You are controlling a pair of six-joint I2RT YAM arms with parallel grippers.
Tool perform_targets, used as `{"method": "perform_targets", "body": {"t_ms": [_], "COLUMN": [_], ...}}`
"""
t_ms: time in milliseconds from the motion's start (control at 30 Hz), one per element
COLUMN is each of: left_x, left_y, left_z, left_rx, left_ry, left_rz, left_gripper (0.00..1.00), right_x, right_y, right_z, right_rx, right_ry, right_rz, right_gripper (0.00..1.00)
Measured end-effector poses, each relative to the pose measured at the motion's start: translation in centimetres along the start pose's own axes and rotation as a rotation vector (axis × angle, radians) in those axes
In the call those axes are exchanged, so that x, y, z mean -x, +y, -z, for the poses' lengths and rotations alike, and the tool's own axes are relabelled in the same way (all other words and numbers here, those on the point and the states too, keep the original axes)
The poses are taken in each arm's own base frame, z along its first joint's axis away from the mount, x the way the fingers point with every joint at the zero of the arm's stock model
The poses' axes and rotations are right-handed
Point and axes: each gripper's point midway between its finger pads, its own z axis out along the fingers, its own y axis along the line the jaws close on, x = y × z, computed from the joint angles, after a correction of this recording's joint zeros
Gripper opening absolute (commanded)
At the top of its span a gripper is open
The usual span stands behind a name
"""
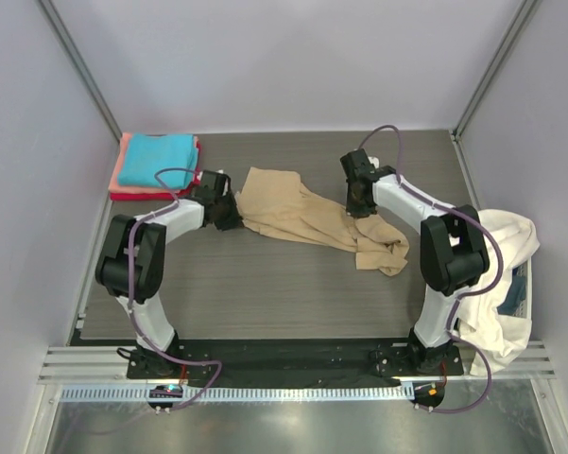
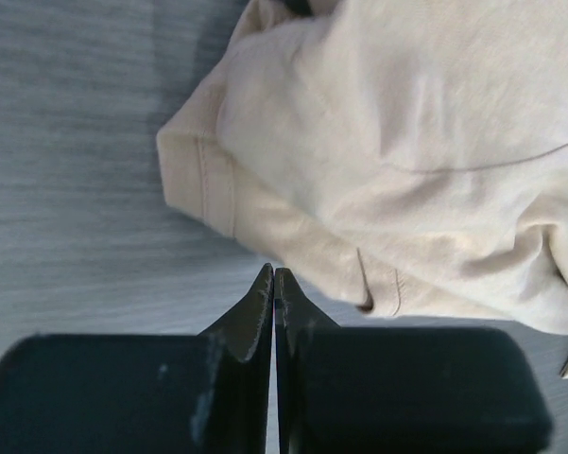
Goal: Fold and stack the t-shirts
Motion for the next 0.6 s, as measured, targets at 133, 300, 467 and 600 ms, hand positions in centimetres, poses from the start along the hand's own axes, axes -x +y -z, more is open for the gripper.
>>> {"method": "perform_targets", "body": {"t_ms": [133,300,467,600], "left_x": [-1.8,-4.8,-5.6,-4.2], "left_y": [0.8,2.3,2.9,2.2], "left_z": [1.5,5.8,12.2,15.3], "left_rx": [0.002,0.003,-0.037,-0.09], "left_ry": [0.003,-0.034,-0.181,-0.309], "left_rz": [0.025,0.062,0.093,0.081], "left_gripper": [0.0,0.0,0.37,0.88], "right_x": [0.8,4.0,6.6,5.4], "right_y": [-1.4,-4.4,-10.0,-14.1], "right_z": [2.4,8.9,17.7,21.0], "right_rx": [-0.04,-0.091,-0.176,-0.242], "right_ry": [-0.042,-0.217,-0.471,-0.585], "right_rz": [0.003,-0.049,-0.209,-0.333], "right_gripper": [0.01,0.01,0.01,0.01]}}
